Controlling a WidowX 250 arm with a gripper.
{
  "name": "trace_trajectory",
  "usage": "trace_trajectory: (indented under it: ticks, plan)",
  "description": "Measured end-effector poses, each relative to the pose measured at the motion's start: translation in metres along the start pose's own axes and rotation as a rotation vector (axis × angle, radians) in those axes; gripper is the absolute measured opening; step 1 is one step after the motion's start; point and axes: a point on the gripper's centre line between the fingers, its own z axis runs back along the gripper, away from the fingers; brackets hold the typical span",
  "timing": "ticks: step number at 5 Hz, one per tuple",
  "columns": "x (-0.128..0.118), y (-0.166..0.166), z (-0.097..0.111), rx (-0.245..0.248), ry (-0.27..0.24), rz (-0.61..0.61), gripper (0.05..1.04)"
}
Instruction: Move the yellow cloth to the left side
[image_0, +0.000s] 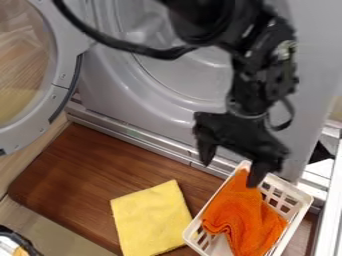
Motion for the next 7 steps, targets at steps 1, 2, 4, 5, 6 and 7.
trace_trajectory:
  ticks: [1,2,4,5,6,7]
  plan:
    - [-0.008,0.029,0.003,0.005,-0.005,0.099,1.0]
    - [-0.022,0.054,0.002,0.004,0.003,0.189,1.0]
    - [-0.048,0.068,-0.041,-0.02,0.09,0.256,1.0]
    - [-0.052,0.069,-0.06,-0.006,0.119,0.262,0.999]
    - [-0.051,0.071,-0.077,0.016,0.105,0.276,1.0]
    - [-0.051,0.078,-0.095,0.02,0.081,0.285,1.0]
